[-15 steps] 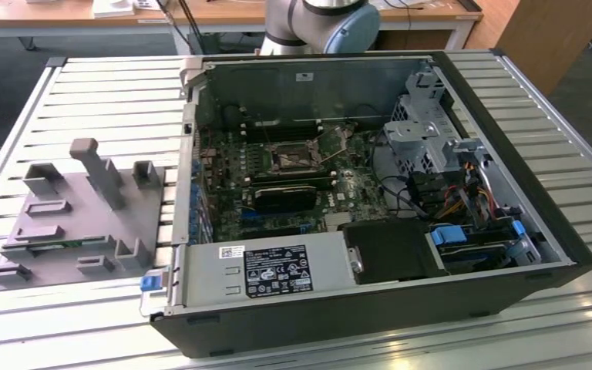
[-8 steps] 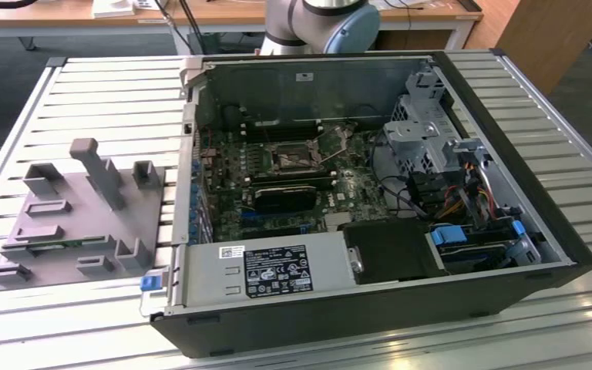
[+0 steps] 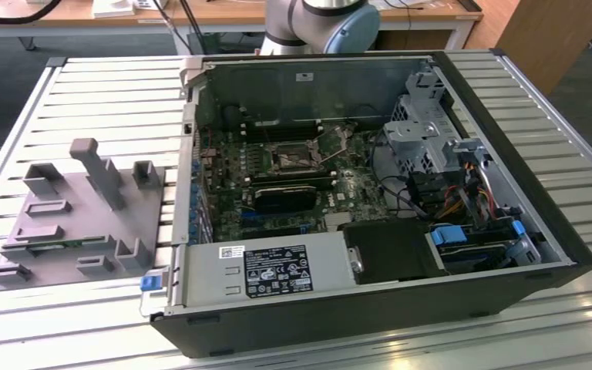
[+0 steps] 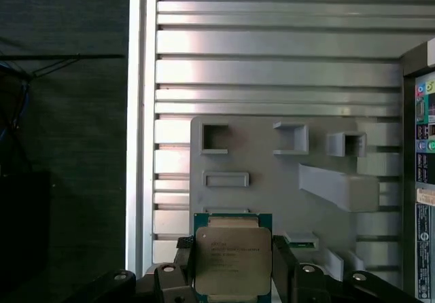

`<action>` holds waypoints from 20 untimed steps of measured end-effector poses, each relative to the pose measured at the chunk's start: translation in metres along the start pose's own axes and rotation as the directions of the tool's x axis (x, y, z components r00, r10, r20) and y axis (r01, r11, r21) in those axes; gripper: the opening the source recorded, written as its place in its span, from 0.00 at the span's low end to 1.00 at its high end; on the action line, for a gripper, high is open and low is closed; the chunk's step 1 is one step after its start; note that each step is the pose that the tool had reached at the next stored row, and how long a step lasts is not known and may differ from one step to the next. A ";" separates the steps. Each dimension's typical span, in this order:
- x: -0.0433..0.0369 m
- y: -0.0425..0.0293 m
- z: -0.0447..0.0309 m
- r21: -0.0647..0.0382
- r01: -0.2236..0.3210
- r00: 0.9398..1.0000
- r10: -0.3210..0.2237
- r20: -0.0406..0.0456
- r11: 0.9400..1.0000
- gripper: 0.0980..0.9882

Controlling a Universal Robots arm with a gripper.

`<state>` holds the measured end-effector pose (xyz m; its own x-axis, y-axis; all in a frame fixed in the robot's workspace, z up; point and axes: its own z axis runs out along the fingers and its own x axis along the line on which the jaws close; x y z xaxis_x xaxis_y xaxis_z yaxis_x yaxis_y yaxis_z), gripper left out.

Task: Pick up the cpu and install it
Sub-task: 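Pick up the cpu and move it towards the insertion slot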

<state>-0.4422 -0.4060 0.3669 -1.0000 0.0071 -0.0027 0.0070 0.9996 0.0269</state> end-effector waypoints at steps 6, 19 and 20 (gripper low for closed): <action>0.0000 -0.0003 0.0111 0.000 0.000 1.000 0.000 0.000 1.000 0.50; 0.0001 -0.0002 0.0060 0.000 0.000 1.000 0.000 0.000 1.000 0.50; 0.0001 -0.0001 0.0044 0.000 0.000 1.000 0.000 0.000 1.000 0.50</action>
<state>-0.4423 -0.4060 0.3625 -1.0000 0.0071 -0.0027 0.0070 0.9996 0.0268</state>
